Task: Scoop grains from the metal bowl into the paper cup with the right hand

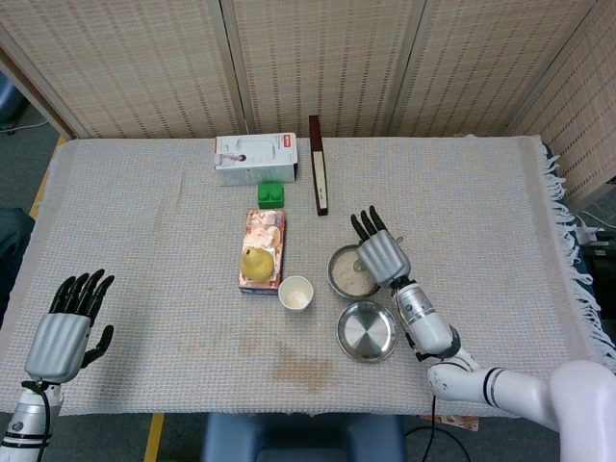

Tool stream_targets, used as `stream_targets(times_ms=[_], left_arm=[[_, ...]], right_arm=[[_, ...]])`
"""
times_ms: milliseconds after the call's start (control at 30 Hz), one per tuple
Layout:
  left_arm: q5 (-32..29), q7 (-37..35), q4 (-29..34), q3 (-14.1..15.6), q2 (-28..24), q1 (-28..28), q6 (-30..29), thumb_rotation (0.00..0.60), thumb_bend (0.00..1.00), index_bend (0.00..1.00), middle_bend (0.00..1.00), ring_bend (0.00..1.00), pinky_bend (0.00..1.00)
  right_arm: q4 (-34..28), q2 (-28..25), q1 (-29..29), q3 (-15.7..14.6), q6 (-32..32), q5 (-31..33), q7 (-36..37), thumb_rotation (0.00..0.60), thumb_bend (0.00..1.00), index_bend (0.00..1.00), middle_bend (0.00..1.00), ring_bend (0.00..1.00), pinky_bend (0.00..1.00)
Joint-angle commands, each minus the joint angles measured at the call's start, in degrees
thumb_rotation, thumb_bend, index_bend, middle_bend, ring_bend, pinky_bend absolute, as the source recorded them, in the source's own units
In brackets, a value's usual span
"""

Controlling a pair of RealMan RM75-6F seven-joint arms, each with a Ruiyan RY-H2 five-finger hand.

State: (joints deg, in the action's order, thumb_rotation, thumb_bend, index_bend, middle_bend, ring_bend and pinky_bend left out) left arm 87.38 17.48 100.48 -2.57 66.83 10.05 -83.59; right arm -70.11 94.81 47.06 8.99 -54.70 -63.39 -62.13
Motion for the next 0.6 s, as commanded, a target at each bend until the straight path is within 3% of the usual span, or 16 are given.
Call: stream_targets(times_ms=[33,267,600], left_arm=[[0.02,-0.07,-0.05,-0.01,0.01,-0.02,-0.03,0.6,0.44,0.0,0.0,0.0,0.07],[-0.38,-0.44,-0.26,-0.07,-0.13,0.0,0.31,0.6,0.44,0.0,0.0,0.0,0.07],[-0.45,-0.74,-0.35,-0.18,-0.24,-0.04,0.23,0.6,0.44,0.0,0.0,0.0,0.07]], right_arm=[[1.78,1.93,1.1,-0.85,0.64,1.11,-1.63,0.6,0.33,0.7,0.03,0.0,0.0],[1.86,3.56,1.78,-1.76,0.7,1.26,-1.59,0.6,0.33,0.71,0.03,0.0,0.0],[0.48,3.25,1.78,-0.82,2.16,3.26,4.47,0.6,0.33,0.72,0.05,0.0,0.0]])
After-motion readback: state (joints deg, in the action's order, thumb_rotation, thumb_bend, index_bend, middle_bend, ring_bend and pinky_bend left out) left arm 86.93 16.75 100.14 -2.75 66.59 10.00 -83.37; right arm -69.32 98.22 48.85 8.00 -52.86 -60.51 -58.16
